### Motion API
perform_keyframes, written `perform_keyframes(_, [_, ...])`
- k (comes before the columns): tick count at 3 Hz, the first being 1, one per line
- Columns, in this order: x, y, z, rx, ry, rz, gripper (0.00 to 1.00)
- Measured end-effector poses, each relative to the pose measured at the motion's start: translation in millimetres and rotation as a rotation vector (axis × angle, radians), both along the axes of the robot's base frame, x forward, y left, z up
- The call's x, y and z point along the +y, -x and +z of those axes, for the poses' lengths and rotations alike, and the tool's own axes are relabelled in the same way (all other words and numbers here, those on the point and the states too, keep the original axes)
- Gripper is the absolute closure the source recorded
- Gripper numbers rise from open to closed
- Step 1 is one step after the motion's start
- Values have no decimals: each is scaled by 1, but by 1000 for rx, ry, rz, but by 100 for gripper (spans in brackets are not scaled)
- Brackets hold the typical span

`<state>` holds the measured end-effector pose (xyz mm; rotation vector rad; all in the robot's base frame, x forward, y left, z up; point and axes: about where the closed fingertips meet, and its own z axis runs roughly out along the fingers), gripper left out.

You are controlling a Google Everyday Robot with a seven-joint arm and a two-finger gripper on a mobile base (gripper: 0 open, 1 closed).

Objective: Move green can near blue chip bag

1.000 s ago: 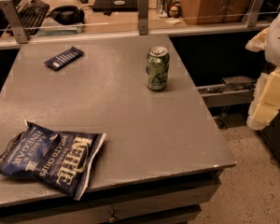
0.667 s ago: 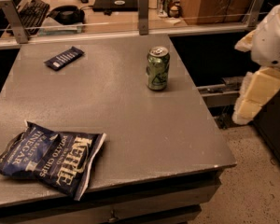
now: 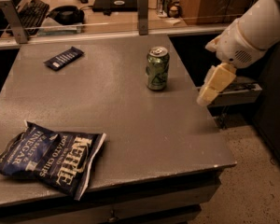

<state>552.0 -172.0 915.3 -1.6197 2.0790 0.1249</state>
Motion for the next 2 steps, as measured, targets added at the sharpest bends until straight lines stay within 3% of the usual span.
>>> perform_keyframes(1, [33,-42,-18,-19,-129,43,0])
perform_keyframes(2, [76,-86,-30,-43,-325,104,0])
